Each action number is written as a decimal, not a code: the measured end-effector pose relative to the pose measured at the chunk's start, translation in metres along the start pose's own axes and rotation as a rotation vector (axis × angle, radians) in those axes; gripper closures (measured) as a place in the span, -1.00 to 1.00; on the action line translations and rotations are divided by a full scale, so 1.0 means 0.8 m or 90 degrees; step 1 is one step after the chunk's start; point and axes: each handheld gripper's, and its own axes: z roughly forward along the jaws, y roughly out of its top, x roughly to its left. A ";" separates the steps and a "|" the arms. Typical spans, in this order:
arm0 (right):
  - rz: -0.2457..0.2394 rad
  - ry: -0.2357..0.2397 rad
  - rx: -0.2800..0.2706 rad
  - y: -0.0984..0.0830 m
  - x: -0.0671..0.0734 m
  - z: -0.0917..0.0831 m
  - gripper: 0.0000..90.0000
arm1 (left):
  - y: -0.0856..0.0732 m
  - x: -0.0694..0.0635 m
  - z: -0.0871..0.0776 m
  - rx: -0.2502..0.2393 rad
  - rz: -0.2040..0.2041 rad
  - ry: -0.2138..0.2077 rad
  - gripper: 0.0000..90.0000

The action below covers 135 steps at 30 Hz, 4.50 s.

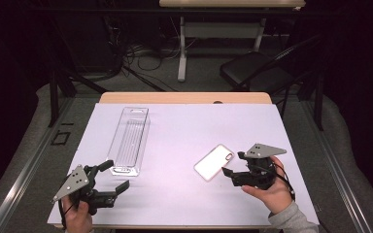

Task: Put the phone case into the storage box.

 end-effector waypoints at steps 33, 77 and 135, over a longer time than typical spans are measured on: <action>-0.056 0.041 0.136 0.051 0.027 0.062 -0.27 | -0.001 0.000 0.000 0.007 -0.002 -0.001 -0.77; -0.095 0.022 0.295 0.069 0.042 0.112 -0.19 | -0.002 0.000 0.001 0.016 -0.003 -0.004 -0.77; -0.040 0.022 0.364 0.045 0.049 0.145 0.51 | -0.004 0.000 0.002 0.020 -0.008 -0.007 -0.77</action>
